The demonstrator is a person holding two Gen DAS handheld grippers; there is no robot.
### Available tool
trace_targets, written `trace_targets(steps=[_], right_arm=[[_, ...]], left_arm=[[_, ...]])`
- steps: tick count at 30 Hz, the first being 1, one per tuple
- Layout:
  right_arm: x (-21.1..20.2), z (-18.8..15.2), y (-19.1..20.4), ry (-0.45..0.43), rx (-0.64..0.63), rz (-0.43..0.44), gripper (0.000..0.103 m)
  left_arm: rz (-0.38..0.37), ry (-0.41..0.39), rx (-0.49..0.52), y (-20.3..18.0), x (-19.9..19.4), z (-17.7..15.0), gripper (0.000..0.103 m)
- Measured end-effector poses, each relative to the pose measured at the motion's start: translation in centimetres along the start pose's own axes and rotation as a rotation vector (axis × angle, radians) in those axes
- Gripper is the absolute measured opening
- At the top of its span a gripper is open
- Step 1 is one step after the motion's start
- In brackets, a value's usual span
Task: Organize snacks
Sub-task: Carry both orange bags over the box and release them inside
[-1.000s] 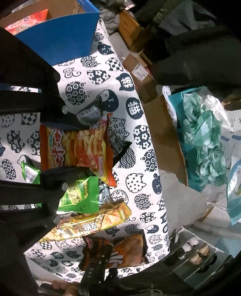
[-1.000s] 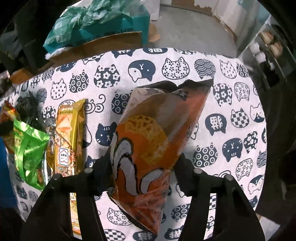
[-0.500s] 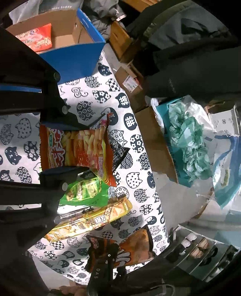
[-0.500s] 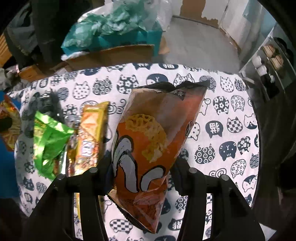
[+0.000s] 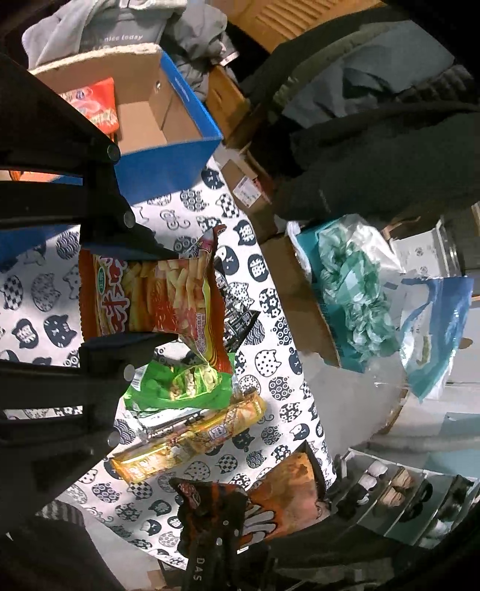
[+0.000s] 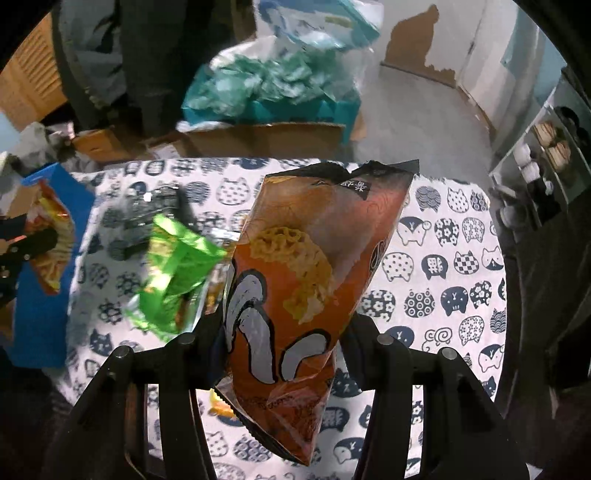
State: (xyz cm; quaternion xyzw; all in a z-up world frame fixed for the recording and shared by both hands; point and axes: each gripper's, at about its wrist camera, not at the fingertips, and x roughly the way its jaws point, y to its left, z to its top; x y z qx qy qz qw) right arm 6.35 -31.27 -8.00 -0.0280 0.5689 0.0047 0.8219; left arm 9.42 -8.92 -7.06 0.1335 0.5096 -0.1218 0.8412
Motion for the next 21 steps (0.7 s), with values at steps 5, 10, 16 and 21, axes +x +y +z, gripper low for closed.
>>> trace_targets(steps=[5,10,16,21], right_arm=[[-1.9,-0.3,2.1,-0.031,-0.044,0.025,0.051],[-3.3,-0.7,4.3,-0.059,-0.095,0.044,0.051],[-5.1,-0.8,7.0,-0.095,-0.156,0.071,0.051],[-6.2,-0.6,9.3,-0.111,-0.205,0.094,0.051]], left_arm=[[0.016,-0.03,0.009,0.6,-2.0,-1.3,0.034],[0.046,-0.052,0.001,1.7,-3.8,-2.7,0.034],[0.039,-0.054,-0.022,2.9,-5.2,-4.2,0.034],[0.07,-0.084,-0.024,3.7,-6.5,-4.9,0.034]])
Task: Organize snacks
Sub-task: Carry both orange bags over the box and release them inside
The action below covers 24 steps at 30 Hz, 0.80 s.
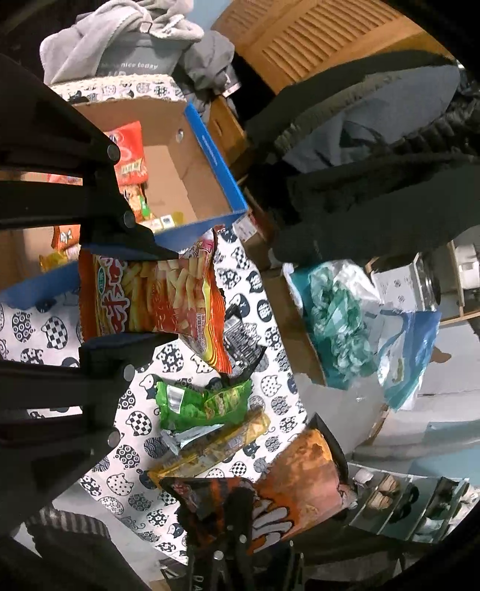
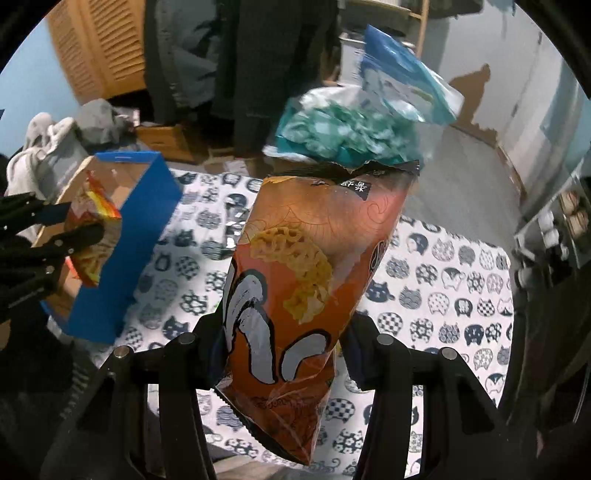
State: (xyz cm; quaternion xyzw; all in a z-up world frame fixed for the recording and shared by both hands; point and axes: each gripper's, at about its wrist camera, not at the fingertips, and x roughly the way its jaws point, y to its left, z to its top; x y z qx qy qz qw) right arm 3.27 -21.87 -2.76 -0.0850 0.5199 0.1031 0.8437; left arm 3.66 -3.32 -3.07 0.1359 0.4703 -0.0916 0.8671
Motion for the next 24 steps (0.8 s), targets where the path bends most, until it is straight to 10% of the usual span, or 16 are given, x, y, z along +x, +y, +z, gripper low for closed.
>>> trace_targets(steps=[24], right_arm=[[0.7,6.2,11.6,-0.036,-0.18,0.106,0.051]], left_arm=[[0.086,-0.012,-0.133,8.3,-2.0,-3.3,0.034]])
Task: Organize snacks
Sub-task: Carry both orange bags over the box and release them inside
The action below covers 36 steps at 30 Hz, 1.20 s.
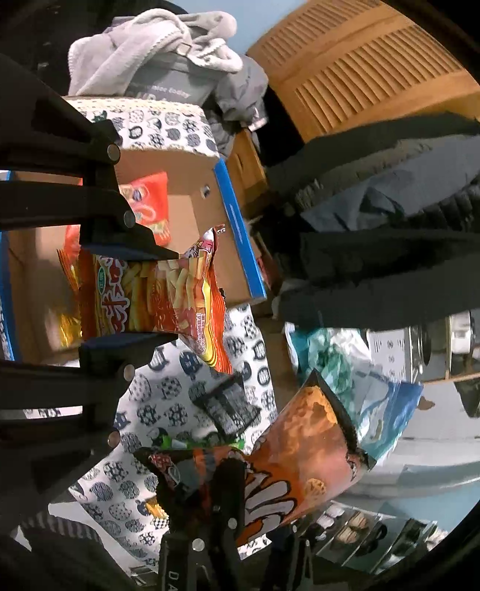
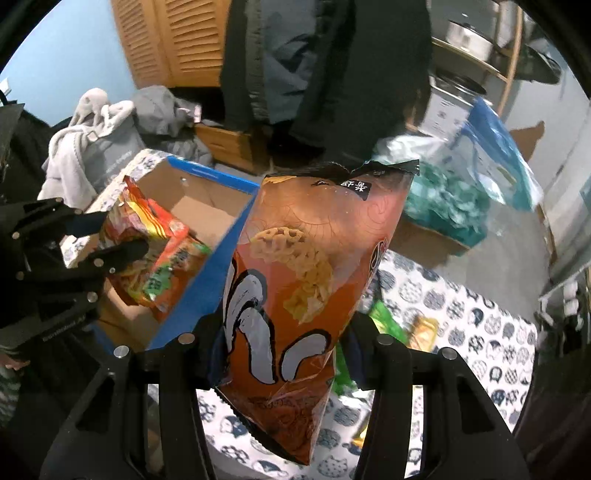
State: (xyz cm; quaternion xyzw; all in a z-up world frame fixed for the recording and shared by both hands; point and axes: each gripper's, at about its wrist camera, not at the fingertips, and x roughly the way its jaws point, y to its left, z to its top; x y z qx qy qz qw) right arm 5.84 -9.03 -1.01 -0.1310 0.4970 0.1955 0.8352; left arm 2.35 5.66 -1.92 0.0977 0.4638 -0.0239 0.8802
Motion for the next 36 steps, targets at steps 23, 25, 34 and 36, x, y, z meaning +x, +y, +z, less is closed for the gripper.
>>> trace_targets(steps=[23,25,34,36], right_arm=[[5.7,5.5,9.8,0.046,-0.154,0.097,0.051],[6.3,5.7,10.3,0.053,-0.164,0.102,0.051],[8.2,6.3,11.5,0.078,-0.18,0.128,0.051],[8.4,6.5,11.8,0.076,-0.183,0.134,0.051]], left_arm=[[0.116,0.081,-0.123,8.2,2.6,-4.0,0.034],[0.118,0.089,-0.131,8.5,2.8,-4.1,0.034],[0.133,0.114,-0.144,9.0,3.3,-4.5,0.034],[0.133,0.117,-0.147,9.1,3.4,-4.5,0.034]])
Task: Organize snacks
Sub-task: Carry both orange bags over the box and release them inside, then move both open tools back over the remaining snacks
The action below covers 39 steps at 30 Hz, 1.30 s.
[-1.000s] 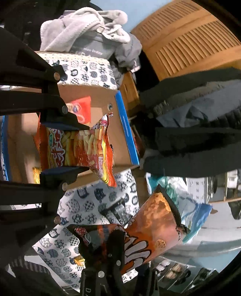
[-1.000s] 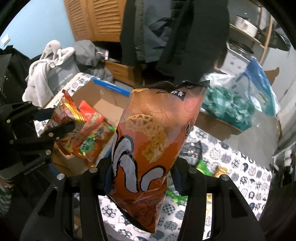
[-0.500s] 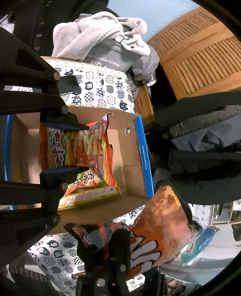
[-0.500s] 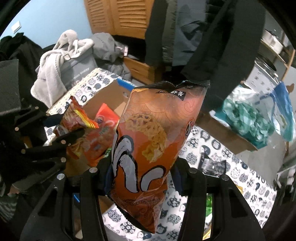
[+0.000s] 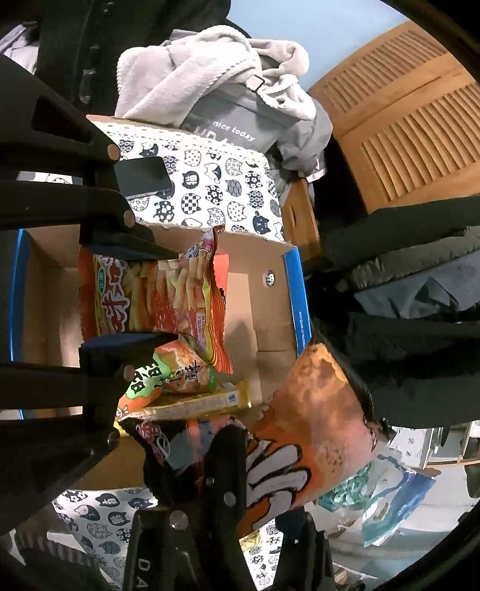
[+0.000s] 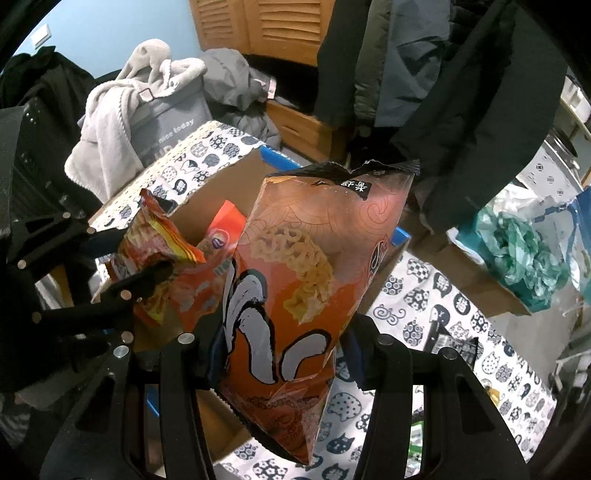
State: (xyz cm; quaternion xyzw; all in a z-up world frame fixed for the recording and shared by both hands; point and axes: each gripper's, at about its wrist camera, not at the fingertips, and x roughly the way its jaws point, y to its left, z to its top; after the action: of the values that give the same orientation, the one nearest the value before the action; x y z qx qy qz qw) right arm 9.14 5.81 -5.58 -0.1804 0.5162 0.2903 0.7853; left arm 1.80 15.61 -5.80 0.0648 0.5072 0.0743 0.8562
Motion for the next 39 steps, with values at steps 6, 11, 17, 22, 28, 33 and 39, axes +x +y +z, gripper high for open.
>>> trace_targets(steps=[6,11,17,22,28,33,39], right_arm=[[0.4,0.5,0.5,0.003,-0.021,0.004,0.055],[0.1,0.5,0.6,-0.018,-0.036,-0.036,0.07],[-1.0,0.2,-0.4,-0.029,-0.008,-0.041,0.07],[-2.0,-0.6,-1.7,-0.033,0.033,-0.053,0.072],[-3.1,-1.9,-3.2,-0.048,0.067,-0.077,0.073],[-4.0,-3.3,-4.6,-0.054,0.098,-0.094,0.073],[-5.1,-5.5,-6.5,-0.045,0.142,-0.105,0.073]], left_arm=[[0.029,0.012,-0.018,0.5,0.1,0.1,0.045],[0.049,-0.002,-0.031,0.7,-0.2,0.2,0.063],[0.032,-0.002,-0.027,0.4,-0.3,0.2,0.063],[0.012,-0.004,-0.021,-0.2,-0.5,0.4,0.063],[-0.001,-0.026,0.004,-1.4,-1.3,0.7,0.063],[-0.015,-0.039,0.034,-2.9,-2.0,1.1,0.063],[-0.035,-0.058,0.086,-5.2,-3.0,1.3,0.063]])
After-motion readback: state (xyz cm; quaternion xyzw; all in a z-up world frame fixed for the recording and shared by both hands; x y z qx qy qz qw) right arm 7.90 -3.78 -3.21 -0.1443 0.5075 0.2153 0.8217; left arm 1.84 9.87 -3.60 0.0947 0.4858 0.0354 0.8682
